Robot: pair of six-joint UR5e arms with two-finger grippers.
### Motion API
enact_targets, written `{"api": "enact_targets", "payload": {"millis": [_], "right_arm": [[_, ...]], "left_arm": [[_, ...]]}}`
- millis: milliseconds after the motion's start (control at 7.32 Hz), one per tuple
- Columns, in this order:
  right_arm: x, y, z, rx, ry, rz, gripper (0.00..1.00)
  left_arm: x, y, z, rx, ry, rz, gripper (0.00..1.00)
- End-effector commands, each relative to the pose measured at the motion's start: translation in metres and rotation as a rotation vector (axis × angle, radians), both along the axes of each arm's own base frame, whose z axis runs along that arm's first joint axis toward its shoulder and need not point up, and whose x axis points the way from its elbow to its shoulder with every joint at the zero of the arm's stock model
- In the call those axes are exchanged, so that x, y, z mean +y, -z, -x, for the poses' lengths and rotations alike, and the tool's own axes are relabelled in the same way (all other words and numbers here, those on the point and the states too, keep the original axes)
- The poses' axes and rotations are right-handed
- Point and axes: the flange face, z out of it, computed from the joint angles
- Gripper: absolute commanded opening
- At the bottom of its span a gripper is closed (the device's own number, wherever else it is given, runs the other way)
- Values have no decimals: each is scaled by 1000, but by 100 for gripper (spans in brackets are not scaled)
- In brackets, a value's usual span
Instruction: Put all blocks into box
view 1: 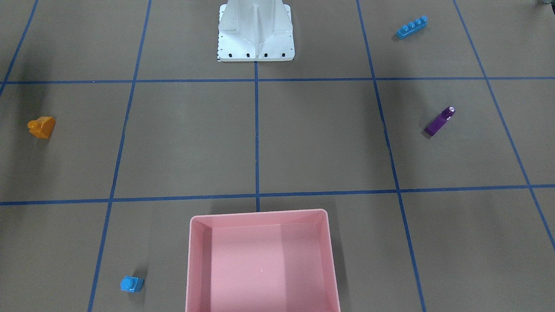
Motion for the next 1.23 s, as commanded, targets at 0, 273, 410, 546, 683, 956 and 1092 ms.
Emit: {"api": "enact_targets", "payload": {"millis": [0,273,410,546,683,956,1092], "right_arm": [[-4,23,64,-37,85,-82,100],[11,26,143,-91,67,62,100],[25,19,167,-88,-5,107,100],[51,2,191,-71,-71,109,100],[69,-22,191,-67,-92,96,100],[103,-64,166,-59,-95,103,100],[107,-71,164,-49,-99,116,100]], "left_arm": [[-15,-19,-8,117,-20,-34,100],[-16,-14,-9,121,-24,-55,100],[-16,-14,-10,119,-28,-57,100],[-17,-14,-10,118,-26,-55,100],[-17,-14,-10,118,-26,-56,100],[-19,-11,-11,120,-27,-60,100],[-18,-12,-11,120,-27,-60,100]]}}
